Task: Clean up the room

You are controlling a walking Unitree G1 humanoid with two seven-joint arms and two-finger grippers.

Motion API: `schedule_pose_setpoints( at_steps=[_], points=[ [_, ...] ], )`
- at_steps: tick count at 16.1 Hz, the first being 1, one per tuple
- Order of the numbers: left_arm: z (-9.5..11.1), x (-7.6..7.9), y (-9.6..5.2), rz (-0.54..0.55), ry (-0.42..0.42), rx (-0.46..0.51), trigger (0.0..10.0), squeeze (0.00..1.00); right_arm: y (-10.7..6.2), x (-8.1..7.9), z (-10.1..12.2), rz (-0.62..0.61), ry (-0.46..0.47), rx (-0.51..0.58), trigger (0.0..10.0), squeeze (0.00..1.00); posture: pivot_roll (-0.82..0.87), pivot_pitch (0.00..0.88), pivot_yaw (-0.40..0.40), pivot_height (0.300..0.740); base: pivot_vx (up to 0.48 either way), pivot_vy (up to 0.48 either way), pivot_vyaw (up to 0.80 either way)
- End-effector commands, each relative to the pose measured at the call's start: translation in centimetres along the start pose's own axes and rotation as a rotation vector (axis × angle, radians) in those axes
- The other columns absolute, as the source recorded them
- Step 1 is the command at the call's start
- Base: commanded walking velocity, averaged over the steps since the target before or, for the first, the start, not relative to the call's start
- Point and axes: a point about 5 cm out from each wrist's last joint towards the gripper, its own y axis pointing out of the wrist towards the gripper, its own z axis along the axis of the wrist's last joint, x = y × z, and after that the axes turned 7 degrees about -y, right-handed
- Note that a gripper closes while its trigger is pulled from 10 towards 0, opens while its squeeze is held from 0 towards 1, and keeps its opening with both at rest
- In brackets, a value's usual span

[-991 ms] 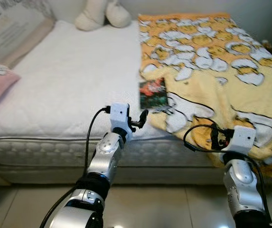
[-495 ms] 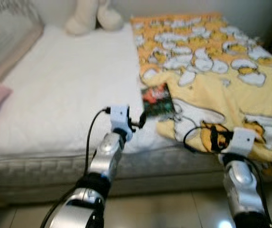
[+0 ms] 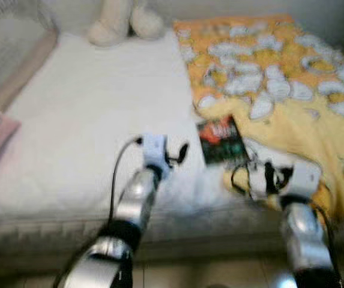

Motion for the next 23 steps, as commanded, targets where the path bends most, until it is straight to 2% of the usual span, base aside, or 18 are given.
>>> schedule_pose_setpoints(
  at_steps=[1, 4, 5, 8, 10, 12, 17, 22, 23],
  points=[
    [0.2, -1.6, -0.3, 0.077, 0.006, -0.002, 10.0, 0.00, 0.3, -0.3, 0.5, 0.042, -0.016, 0.007, 10.0, 0.00, -0.16, 0.000, -0.028, 0.740, 0.000, 0.000, 0.00],
    [-1.2, -3.1, -1.8, 0.222, -0.025, -0.010, 10.0, 0.00, 1.5, 0.9, 2.0, 0.146, -0.133, 0.005, 10.0, 0.00, -0.15, 0.000, -0.128, 0.740, 0.000, 0.000, 0.00],
    [-1.5, -3.3, -2.4, 0.236, -0.048, 0.004, 10.0, 0.00, 1.9, 1.0, 2.2, 0.157, -0.139, 0.004, 10.0, 0.00, -0.13, 0.000, -0.145, 0.740, 0.000, 0.000, 0.00],
    [-1.7, -3.1, -2.7, 0.235, -0.050, 0.017, 10.0, 0.00, 2.1, 0.8, 2.2, 0.157, -0.123, -0.001, 10.0, 0.00, -0.12, 0.000, -0.149, 0.740, 0.000, -0.305, 0.38],
    [-0.8, -2.4, -2.0, 0.181, 0.009, 0.035, 10.0, 0.00, 1.8, -0.3, 1.8, 0.146, -0.079, -0.003, 10.0, 0.00, -0.12, 0.000, -0.115, 0.740, 0.000, -0.446, 0.52],
    [-0.6, -2.2, -1.7, 0.169, 0.019, 0.034, 10.0, 0.00, 1.6, -0.6, 1.5, 0.155, -0.079, -0.007, 10.0, 0.00, -0.12, 0.000, -0.106, 0.740, 0.000, -0.446, 0.51],
    [0.1, -1.4, -0.8, 0.099, 0.058, 0.016, 10.0, 0.00, 1.2, -0.2, 1.2, 0.089, -0.063, 0.005, 10.0, 0.00, -0.16, 0.000, -0.021, 0.740, 0.000, -0.445, 0.48],
    [0.2, -1.1, -0.4, 0.067, 0.042, 0.006, 10.0, 0.00, 0.9, 0.0, 1.2, 0.047, -0.057, 0.014, 10.0, 0.00, -0.17, 0.000, 0.004, 0.740, 0.051, -0.341, 0.09],
    [0.2, -1.0, -0.4, 0.051, 0.077, 0.004, 10.0, 0.00, 0.8, -0.1, 1.2, 0.035, -0.057, 0.023, 10.0, 0.00, -0.17, 0.000, 0.012, 0.740, 0.000, 0.000, 0.00]
  ],
)
